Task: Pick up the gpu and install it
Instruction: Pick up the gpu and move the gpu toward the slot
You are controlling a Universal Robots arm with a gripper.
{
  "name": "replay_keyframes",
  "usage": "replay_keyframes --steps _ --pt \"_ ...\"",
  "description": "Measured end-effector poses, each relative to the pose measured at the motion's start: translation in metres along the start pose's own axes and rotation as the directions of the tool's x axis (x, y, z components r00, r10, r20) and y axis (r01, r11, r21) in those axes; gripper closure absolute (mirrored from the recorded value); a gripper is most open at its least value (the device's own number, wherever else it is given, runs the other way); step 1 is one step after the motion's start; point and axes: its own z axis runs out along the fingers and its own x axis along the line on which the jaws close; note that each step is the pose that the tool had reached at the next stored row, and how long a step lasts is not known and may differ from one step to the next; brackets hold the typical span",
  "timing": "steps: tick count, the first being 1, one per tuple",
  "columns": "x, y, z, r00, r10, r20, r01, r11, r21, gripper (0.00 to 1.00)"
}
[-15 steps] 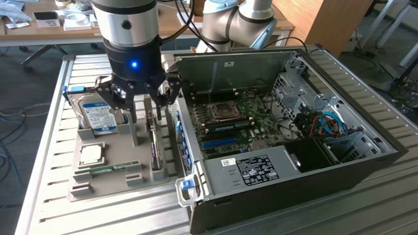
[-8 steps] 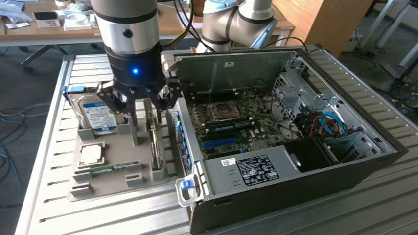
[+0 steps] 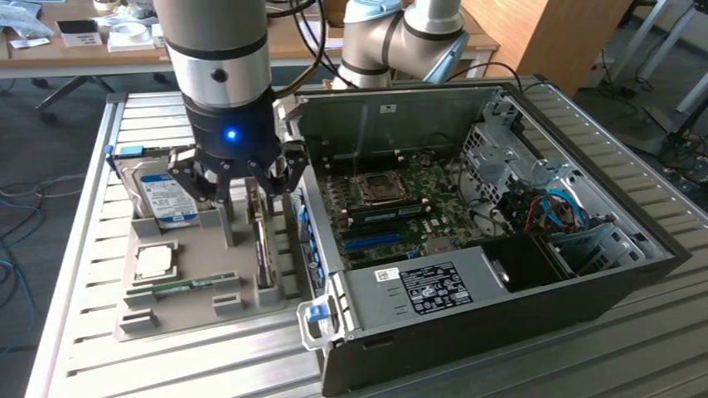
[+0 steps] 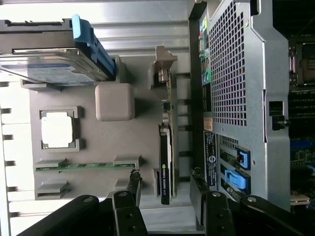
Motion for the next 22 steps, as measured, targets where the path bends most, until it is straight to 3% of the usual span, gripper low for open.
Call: replay_keyframes --steps 9,16,22 --pt "0.0 -0.0007 0.0157 1.0 0.0 0.0001 0.0 1.0 -0.0001 0.47" --pt "-0.001 -0.0006 0.0166 1.0 0.0 -0.0001 0.0 1.0 -0.0001 0.47" --pt "-0.001 -0.0008 0.0266 1.0 0.0 -0.0002 0.0 1.0 0.0 0.47"
